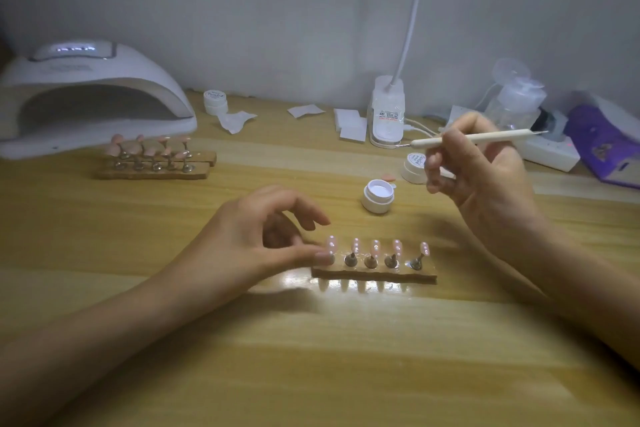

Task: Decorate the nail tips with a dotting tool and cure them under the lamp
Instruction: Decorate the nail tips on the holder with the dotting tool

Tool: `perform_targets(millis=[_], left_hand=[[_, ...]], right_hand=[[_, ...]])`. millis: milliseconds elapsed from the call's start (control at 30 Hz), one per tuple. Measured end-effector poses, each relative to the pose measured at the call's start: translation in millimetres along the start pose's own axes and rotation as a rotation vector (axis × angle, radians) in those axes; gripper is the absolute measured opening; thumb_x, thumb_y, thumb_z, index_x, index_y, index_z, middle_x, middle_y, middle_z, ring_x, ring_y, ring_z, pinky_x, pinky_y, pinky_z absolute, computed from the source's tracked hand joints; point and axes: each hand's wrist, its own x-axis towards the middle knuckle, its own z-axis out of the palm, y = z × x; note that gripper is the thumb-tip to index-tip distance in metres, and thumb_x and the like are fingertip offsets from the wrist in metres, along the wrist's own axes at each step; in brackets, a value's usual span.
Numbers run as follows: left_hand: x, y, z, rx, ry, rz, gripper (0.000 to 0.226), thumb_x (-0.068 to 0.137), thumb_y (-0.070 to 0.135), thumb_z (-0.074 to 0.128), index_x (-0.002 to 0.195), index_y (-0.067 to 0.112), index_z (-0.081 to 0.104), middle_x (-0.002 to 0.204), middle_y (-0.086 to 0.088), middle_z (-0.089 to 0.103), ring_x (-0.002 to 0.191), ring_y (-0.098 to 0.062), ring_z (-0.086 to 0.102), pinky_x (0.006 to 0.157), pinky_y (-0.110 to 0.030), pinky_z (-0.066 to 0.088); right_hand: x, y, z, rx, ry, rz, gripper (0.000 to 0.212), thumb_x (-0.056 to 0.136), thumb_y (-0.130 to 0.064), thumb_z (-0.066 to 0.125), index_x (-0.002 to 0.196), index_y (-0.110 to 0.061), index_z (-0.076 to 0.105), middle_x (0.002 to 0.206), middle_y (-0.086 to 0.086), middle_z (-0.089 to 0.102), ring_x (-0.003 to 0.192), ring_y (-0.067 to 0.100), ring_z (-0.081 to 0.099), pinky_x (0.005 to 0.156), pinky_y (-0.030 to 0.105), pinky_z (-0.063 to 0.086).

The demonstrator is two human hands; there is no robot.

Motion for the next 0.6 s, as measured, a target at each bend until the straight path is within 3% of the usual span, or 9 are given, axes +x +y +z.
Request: perform_targets(millis=[133,267,367,467,600], left_hand=[[0.2,1.7,-1.4,-0.205,0.127,0.019,0.021,0.079,0.036,0.067,0.086,0.019,0.076,0.068,0.021,0.064,0.057,0.004,0.05,0.056,-0.003,0.037],[-1.7,5.6,-3.0,-0.281,0.139,0.043,0.022,0.081,0.038,0.07,0.087,0.019,0.08,0.079,0.016,0.07,0.061,0.005,0.054,0.057,-0.004,0.04],[-3.0,4.7,-5.7,-0.367,0.084,-0.007,0.025,0.087,0.045,0.067,0.098,0.026,0.079,0.077,0.017,0.065,0.054,-0.001,0.04,0.046,-0.01,0.031],[-1.4,5.3,-4.1,-0.487,0.063,-0.102,0.028,0.087,0.051,0.065,0.095,0.028,0.079,0.077,0.015,0.06,0.055,-0.004,0.035,0.045,-0.016,0.023],[1.6,8.1,-5.7,-0.724,0.051,-0.205,0.028,0.083,0.048,0.062,0.081,0.026,0.079,0.073,0.014,0.061,0.051,-0.002,0.041,0.042,-0.01,0.033]], right_hand=[[-2.2,-22.2,13.1,-0.444,-0.127,-0.33,0.015,0.088,-0.013,0.07,0.09,-0.01,0.056,0.075,-0.005,0.063,0.066,0.015,0.062,0.057,0.026,0.054],[-2.6,-36.5,32.6,-0.877,-0.298,-0.613,0.003,0.09,-0.007,0.07,0.092,-0.006,0.067,0.087,0.002,0.065,0.076,0.018,0.063,0.062,0.034,0.053],[0.6,-35.8,52.6,-1.192,-0.327,-0.89,0.008,0.093,-0.01,0.068,0.087,-0.011,0.074,0.085,0.001,0.068,0.073,0.022,0.061,0.053,0.039,0.05],[3.5,-34.3,70.1,-1.338,-0.331,-1.061,0.013,0.095,-0.016,0.066,0.085,-0.018,0.075,0.083,0.0,0.069,0.073,0.022,0.06,0.045,0.037,0.048],[6.4,-34.3,84.6,-1.44,-0.363,-1.145,0.016,0.091,-0.006,0.068,0.083,-0.018,0.073,0.08,0.0,0.066,0.075,0.02,0.058,0.041,0.035,0.045]])
